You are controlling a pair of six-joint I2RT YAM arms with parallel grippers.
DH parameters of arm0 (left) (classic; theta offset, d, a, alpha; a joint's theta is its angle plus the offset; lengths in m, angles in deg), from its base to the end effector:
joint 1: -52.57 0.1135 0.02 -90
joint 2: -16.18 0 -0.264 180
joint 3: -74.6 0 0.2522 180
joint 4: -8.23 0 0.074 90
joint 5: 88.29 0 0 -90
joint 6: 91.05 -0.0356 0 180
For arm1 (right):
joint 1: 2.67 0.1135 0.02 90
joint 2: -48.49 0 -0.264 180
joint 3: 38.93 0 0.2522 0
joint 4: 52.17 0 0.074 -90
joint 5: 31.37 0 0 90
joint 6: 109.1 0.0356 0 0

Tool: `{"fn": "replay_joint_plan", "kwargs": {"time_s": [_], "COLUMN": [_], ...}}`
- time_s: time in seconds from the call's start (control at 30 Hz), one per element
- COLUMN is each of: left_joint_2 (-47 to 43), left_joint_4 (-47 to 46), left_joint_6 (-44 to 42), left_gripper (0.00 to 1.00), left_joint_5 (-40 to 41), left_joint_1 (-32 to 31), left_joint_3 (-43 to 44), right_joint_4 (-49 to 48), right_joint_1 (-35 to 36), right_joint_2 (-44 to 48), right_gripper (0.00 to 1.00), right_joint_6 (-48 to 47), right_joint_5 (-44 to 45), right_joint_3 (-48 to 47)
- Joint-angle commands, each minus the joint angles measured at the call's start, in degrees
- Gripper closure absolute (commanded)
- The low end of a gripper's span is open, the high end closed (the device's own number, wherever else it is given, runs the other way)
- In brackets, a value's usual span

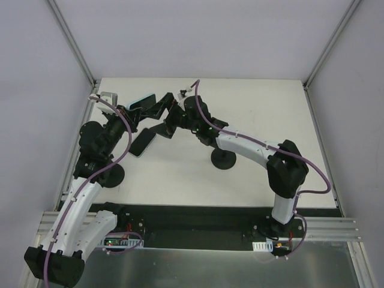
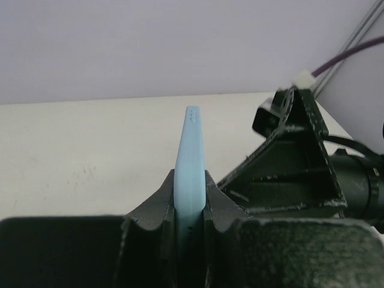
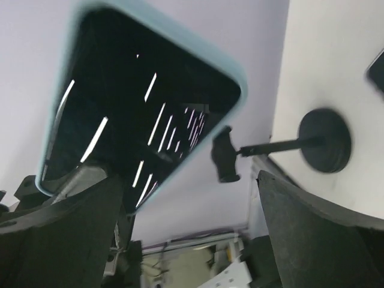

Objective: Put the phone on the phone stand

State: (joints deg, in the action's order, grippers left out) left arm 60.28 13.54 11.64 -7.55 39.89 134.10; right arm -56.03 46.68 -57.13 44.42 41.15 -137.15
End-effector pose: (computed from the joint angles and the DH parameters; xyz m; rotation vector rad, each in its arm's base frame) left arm 0.1753 -0.0453 0.3833 0.1359 1.4073 -0.4801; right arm 0.2843 0.3476 0.3286 -0.0387 1.9486 1.6749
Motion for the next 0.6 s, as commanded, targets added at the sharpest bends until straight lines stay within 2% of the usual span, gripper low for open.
{"fn": "replay_joint_plan", "kwargs": {"time_s": [0.0, 0.07, 0.33, 0.57], "left_joint_2": [0.2, 0.2, 1.25, 2.13], "left_joint_4": [-14.22, -15.63, -20.64, -21.44], "left_joint_6": [-0.82, -1.08, -1.52, -0.39], "left_gripper": [1.0, 1.0, 1.0, 1.0], "left_joint_5": [-9.02, -9.11, -13.24, -13.86], "left_joint_1": [-0.06, -0.06, -0.14, -0.14], "left_joint_3": [-1.44, -2.49, -5.13, -5.39], "right_joint_4": [-10.3, -19.0, -32.01, -34.14], "right_joint_1": [1.81, 1.99, 1.46, -0.47], "right_joint_2": [3.93, 5.59, 5.96, 7.54], "right_gripper": [0.04, 0.04, 0.04, 0.02], "right_joint_6": [16.79, 21.43, 27.44, 26.12], "right_joint_5": [0.68, 4.28, 9.12, 11.41], "right_joint_3": [2.01, 8.4, 15.03, 17.93]}}
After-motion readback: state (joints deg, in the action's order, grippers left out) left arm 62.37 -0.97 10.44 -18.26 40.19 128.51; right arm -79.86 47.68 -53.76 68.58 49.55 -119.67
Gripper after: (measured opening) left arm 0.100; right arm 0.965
